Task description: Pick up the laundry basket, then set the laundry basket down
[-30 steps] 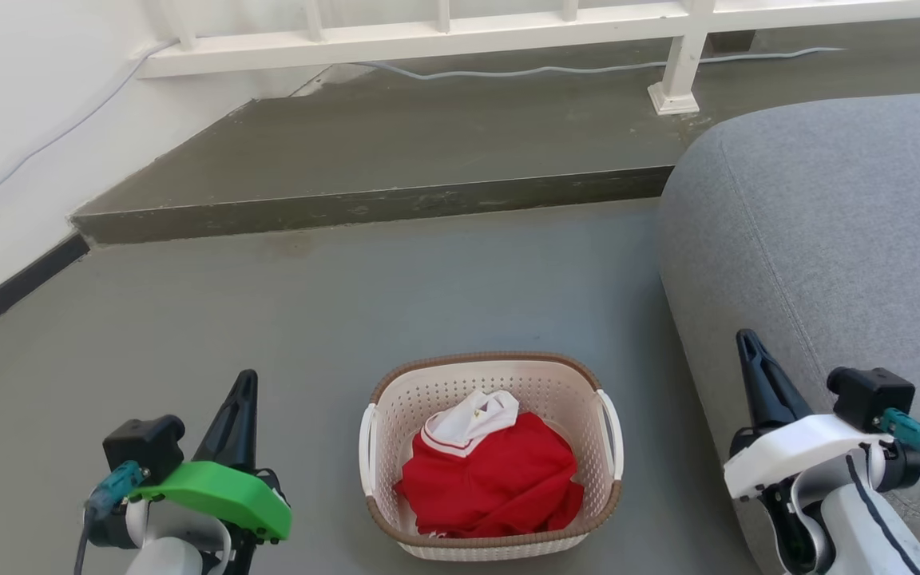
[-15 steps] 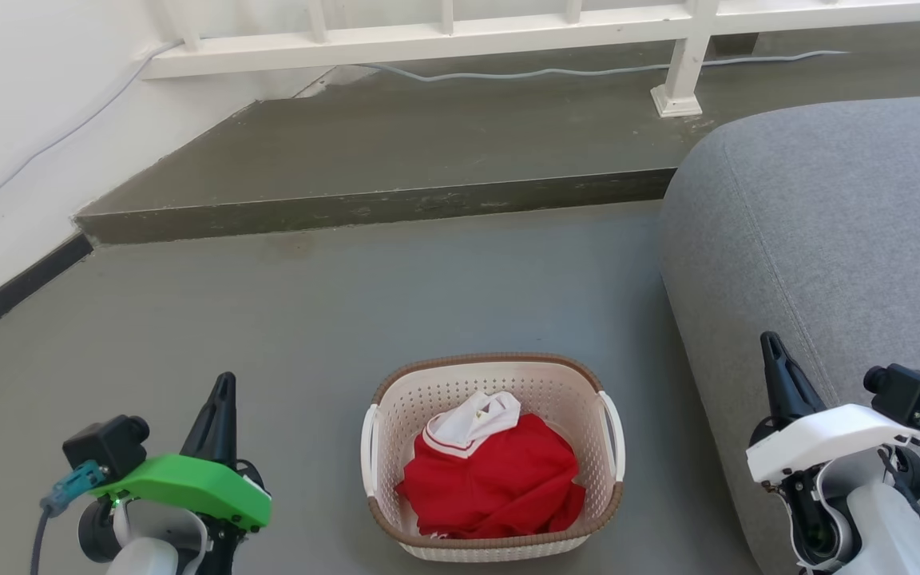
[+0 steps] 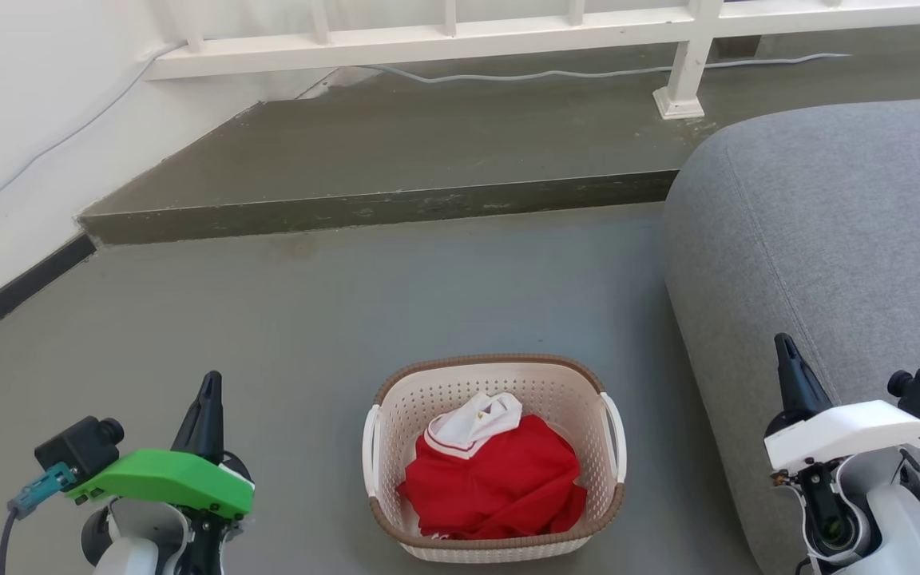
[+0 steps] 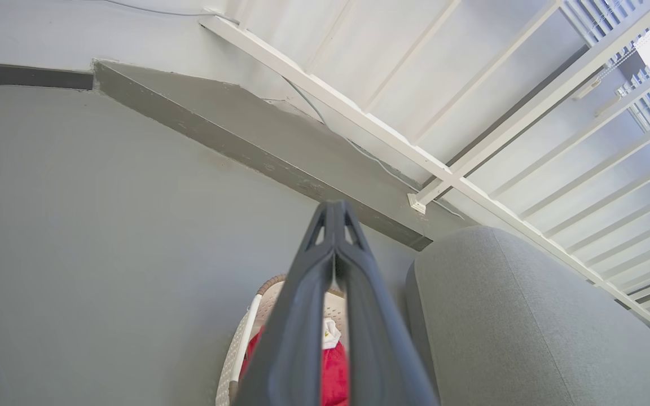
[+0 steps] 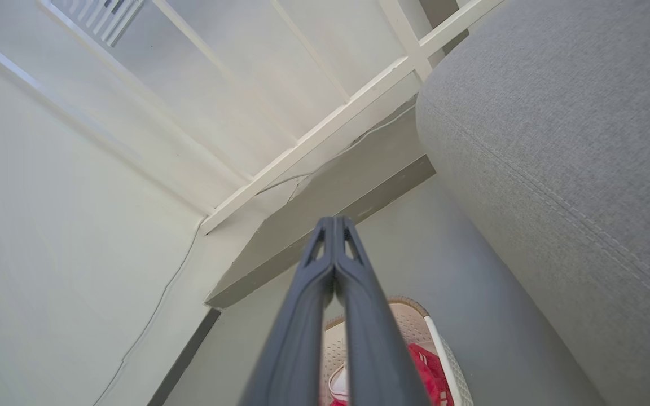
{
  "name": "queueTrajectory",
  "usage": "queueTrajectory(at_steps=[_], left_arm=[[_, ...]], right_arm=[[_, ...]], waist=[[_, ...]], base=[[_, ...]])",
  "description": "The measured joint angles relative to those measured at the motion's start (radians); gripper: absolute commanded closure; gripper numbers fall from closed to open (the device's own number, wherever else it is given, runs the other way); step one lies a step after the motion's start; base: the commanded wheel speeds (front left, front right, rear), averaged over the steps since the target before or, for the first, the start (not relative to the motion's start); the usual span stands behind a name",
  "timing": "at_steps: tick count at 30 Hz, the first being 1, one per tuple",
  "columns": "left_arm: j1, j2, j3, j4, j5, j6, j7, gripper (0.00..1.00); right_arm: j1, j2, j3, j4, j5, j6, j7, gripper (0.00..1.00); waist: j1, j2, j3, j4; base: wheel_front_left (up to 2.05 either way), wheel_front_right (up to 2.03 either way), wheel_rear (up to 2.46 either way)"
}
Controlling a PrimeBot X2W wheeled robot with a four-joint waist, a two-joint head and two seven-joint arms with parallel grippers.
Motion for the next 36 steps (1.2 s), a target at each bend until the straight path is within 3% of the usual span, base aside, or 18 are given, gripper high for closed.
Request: queueTrajectory(at_steps=[36], left_arm=[[0.004, -0.010, 0.115, -0.044, -0.415, -0.008, 0.131, 1.00]], right_arm=[[0.000, 0.020, -0.100, -0.035, 0.466, 0.017, 0.127, 1.00]], waist=[[0.0000, 0.0000, -0.007, 0.010]], base=[[0.00, 0.00, 0.00]])
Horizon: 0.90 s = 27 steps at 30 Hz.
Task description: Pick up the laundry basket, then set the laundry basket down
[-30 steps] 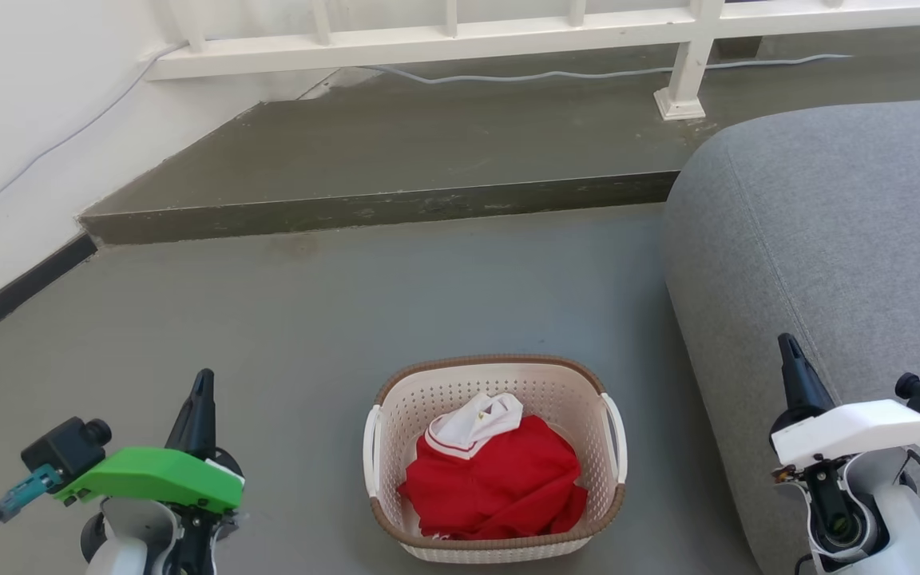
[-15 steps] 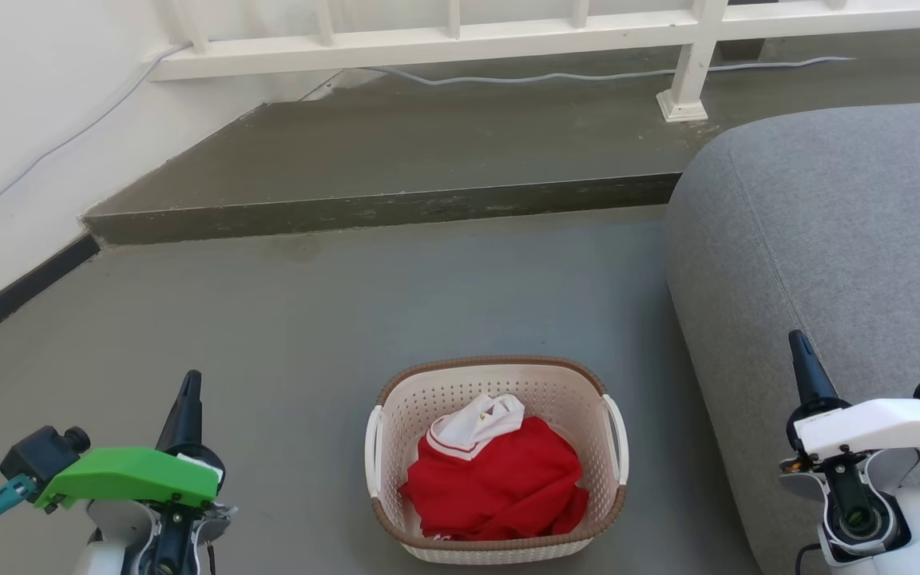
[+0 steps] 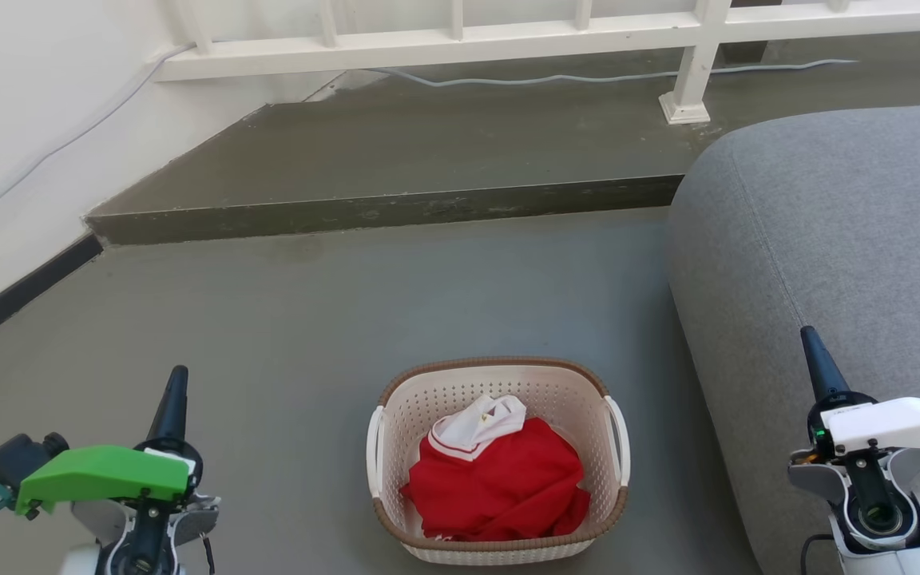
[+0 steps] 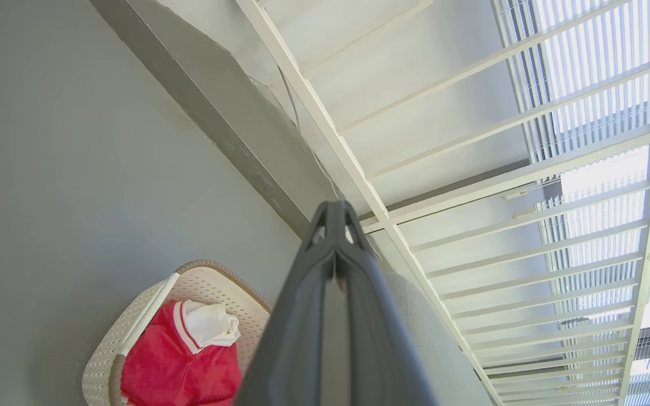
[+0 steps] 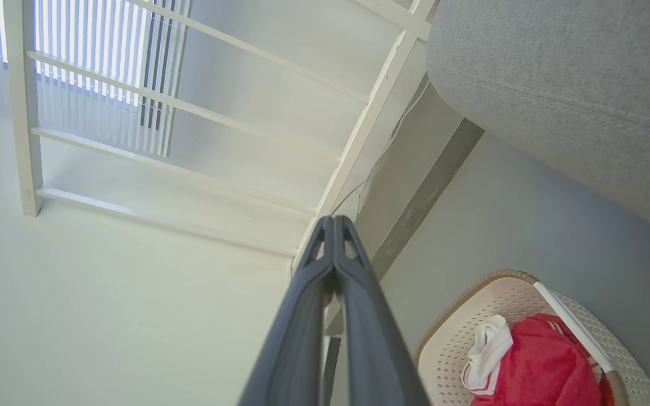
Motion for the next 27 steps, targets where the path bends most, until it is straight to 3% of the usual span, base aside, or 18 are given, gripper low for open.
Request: queueTrajectory(at_steps=[27], left_arm=[[0.014, -0.006, 0.080, -0.029, -0.284, -0.005, 0.087, 1.00]], right_arm=[[0.000, 0.019, -0.068, -0.029, 0.325, 0.010, 0.086, 1.00]], waist=[[0.0000, 0.0000, -0.005, 0.007]], base=[[0.00, 0.00, 0.00]])
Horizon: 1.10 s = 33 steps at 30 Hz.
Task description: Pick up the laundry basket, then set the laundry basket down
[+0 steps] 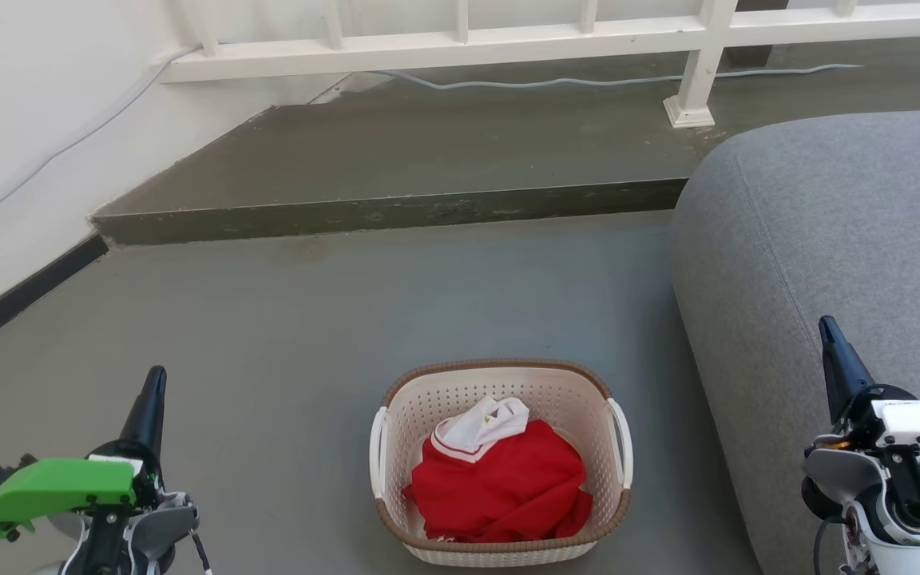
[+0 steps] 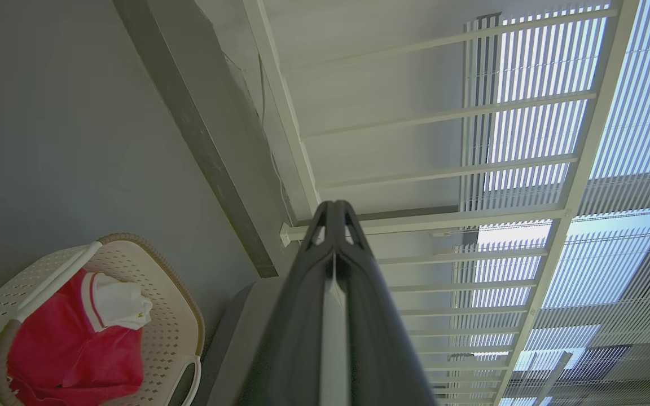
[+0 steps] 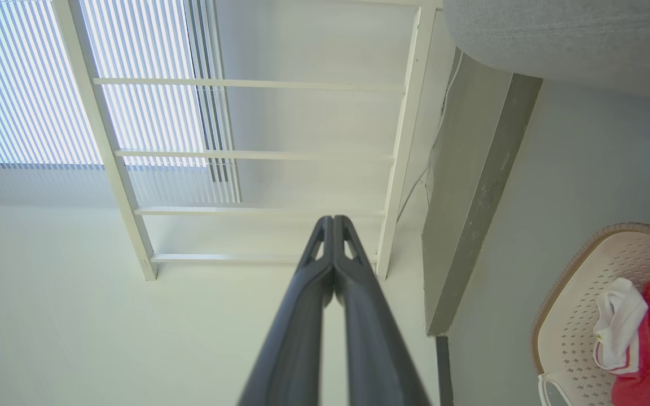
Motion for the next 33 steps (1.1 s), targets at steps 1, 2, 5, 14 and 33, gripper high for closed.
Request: queueTrajectory(at_steps=[1, 2, 5, 14, 33], left_arm=[[0.004, 0.000, 0.002, -0.002, -0.014, -0.001, 0.005, 1.00], [0.008, 0.000, 0.004, -0.002, -0.029, -0.001, 0.008, 1.00], [0.009, -0.002, 0.014, -0.005, -0.055, -0.003, 0.019, 1.00], [0.009, -0.004, 0.024, -0.007, -0.084, -0.004, 0.021, 1.00], [0.009, -0.004, 0.024, -0.008, -0.084, -0.004, 0.021, 1.00]], right_arm=[[0.000, 0.001, -0.002, -0.001, 0.015, 0.000, 0.001, 1.00], [0.000, 0.002, -0.004, -0.001, 0.029, 0.000, 0.003, 1.00], [0.000, 0.003, -0.013, -0.002, 0.063, 0.000, 0.011, 1.00], [0.000, 0.004, -0.019, -0.007, 0.088, 0.002, 0.020, 1.00], [0.000, 0.004, -0.019, -0.010, 0.088, 0.003, 0.020, 1.00]], waist=[[0.0000, 0.0000, 0.000, 0.000], [0.0000, 0.0000, 0.000, 0.001], [0.0000, 0.0000, -0.001, 0.001], [0.0000, 0.0000, -0.001, 0.002], [0.0000, 0.0000, -0.001, 0.002]], base=[[0.00, 0.00, 0.00], [0.00, 0.00, 0.00], [0.00, 0.00, 0.00], [0.00, 0.00, 0.00], [0.00, 0.00, 0.00]])
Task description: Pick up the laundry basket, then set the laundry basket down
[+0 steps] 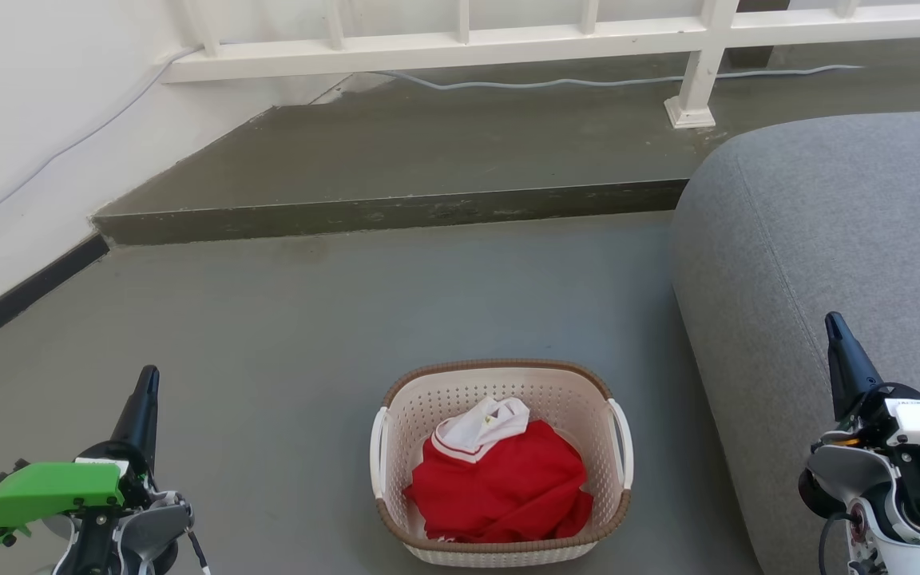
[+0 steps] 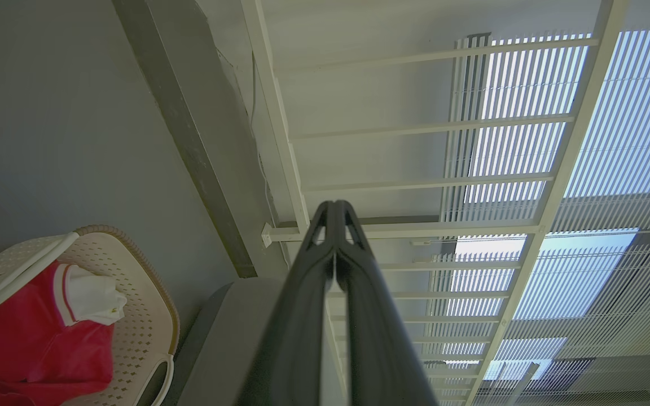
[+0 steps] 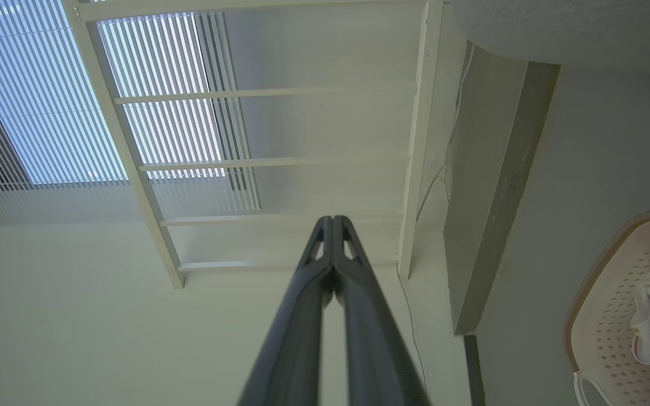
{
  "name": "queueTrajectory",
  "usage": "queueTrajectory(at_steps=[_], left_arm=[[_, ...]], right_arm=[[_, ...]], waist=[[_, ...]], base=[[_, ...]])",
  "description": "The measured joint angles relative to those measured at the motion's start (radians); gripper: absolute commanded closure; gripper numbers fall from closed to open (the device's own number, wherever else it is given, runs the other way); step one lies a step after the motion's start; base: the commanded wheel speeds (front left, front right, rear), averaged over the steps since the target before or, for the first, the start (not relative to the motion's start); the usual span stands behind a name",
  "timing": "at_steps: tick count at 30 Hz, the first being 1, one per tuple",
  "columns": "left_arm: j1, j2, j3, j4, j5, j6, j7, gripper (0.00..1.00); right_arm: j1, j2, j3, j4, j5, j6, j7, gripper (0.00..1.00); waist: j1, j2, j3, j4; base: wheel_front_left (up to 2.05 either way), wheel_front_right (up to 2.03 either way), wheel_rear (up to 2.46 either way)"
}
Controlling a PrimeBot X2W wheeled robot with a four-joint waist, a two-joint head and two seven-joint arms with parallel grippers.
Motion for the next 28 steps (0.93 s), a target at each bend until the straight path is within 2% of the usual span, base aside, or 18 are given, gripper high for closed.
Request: queueTrajectory(at_steps=[28], left_arm=[[0.000, 0.000, 0.000, -0.002, 0.000, 0.000, 0.000, 1.00]], right_arm=[[0.000, 0.000, 0.002, -0.001, 0.002, 0.005, 0.000, 1.00]], waist=[[0.0000, 0.0000, 0.000, 0.000]], base=[[0.00, 0.00, 0.00]])
